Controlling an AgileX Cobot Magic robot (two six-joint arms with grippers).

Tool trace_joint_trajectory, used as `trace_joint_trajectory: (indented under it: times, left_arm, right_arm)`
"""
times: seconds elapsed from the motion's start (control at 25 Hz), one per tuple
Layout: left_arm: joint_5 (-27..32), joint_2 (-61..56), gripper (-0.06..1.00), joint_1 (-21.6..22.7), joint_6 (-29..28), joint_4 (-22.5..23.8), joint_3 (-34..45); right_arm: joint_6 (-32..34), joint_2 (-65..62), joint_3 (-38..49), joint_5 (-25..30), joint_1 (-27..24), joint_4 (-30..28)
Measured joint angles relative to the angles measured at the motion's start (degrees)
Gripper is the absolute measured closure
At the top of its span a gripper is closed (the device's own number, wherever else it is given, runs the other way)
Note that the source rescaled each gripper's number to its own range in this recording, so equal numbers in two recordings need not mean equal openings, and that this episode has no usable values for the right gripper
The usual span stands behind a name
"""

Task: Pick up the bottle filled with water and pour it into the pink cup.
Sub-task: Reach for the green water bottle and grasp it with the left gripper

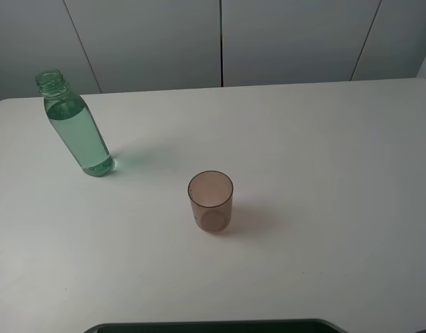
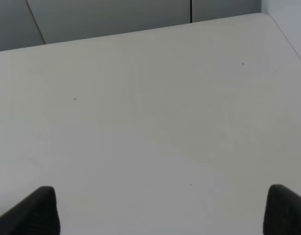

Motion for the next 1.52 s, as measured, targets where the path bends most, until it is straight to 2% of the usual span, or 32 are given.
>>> trace_joint_trajectory:
  times: [1.08,1.52]
  left_arm:
    - [0.0,0.0,-0.06,0.0,0.0,0.0,0.0]
    - [-0.45,0.0,-0.06,0.0,-1.66,-0.43,-0.55]
  right_arm:
    - [0.0,0.0,0.0,0.0,0.0,0.0]
    - [0.0,0.0,0.0,0.0,0.0,0.0]
